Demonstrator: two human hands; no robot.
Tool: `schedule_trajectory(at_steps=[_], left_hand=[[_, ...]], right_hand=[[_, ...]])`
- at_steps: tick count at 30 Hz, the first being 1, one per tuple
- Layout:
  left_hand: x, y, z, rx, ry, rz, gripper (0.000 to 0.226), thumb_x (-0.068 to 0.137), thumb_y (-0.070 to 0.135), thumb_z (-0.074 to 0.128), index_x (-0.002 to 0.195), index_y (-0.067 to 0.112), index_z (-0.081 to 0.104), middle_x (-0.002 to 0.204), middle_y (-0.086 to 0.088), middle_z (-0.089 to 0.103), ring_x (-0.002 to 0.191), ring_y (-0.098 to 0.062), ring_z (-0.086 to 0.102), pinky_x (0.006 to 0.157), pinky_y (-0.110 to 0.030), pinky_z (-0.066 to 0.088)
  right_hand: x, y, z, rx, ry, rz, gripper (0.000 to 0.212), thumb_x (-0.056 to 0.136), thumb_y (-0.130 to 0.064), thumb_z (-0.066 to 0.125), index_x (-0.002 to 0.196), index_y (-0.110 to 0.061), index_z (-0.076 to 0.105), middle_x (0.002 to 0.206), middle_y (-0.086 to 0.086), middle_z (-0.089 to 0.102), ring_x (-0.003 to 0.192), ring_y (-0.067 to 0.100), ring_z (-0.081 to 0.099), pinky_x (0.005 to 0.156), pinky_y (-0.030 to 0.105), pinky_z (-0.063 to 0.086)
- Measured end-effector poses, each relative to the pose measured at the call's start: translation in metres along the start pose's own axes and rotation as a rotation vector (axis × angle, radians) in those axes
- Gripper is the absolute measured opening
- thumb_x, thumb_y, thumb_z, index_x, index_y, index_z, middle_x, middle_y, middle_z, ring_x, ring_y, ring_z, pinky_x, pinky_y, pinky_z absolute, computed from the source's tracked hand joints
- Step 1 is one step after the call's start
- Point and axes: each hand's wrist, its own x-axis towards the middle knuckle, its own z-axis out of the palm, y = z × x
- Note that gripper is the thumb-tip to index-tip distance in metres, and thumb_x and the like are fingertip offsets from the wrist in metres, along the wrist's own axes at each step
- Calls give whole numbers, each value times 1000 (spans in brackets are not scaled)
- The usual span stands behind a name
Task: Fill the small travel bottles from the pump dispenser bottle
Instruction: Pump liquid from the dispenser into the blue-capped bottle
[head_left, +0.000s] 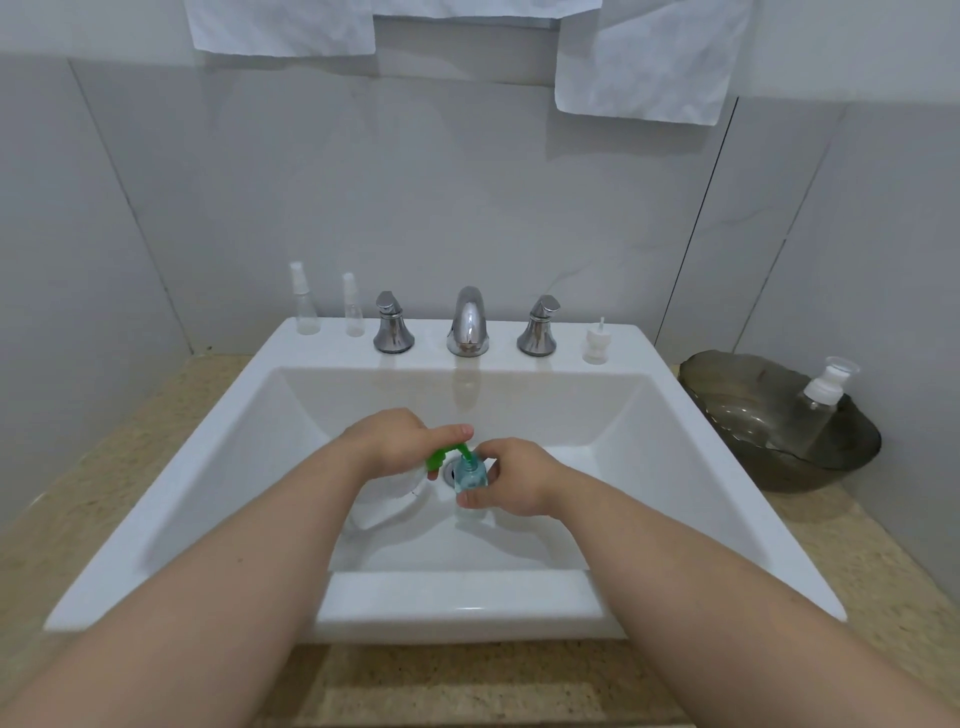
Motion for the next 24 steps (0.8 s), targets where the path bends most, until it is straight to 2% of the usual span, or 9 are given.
schedule_trajectory(at_steps=[3, 6, 11, 17, 24], left_hand=[[0, -2, -2, -49, 29, -15, 73, 77, 83, 57, 63, 15, 78, 57, 1, 48, 61, -21, 49, 69, -35, 42], [0, -5, -4, -109, 48, -24, 71, 65, 82, 55, 60, 15, 78, 56, 1, 54, 61, -21, 51, 70, -35, 45], [2, -10, -6, -221, 69, -44, 66, 68, 73, 59, 60, 10, 77, 54, 0, 59, 57, -21, 47, 66, -35, 42], [0, -5, -5, -184, 63, -54, 67, 59, 75, 53, 59, 13, 78, 60, -2, 66, 60, -20, 49, 69, -37, 46], [-3, -1, -6, -139, 76, -51, 68, 57, 76, 49, 60, 14, 78, 60, -3, 66, 61, -20, 52, 73, -40, 50]], right_hand=[[-1, -1, 1, 26, 7, -17, 56, 83, -41, 83, 131, -23, 63, 85, -16, 50, 75, 3, 52, 63, 17, 39], [-3, -3, 0, 69, 16, -38, 51, 84, -40, 83, 129, -24, 63, 84, -14, 52, 73, 2, 52, 63, 18, 39], [-2, -9, 3, 90, 38, -63, 46, 86, -41, 81, 126, -25, 64, 82, -11, 53, 71, 4, 52, 62, 18, 39], [-2, -9, 6, 81, 35, -66, 41, 86, -41, 81, 119, -24, 65, 79, -11, 52, 68, 5, 51, 61, 19, 39], [-3, -10, 4, 83, 17, -61, 45, 86, -41, 81, 123, -24, 64, 82, -11, 53, 72, 6, 52, 65, 22, 41]])
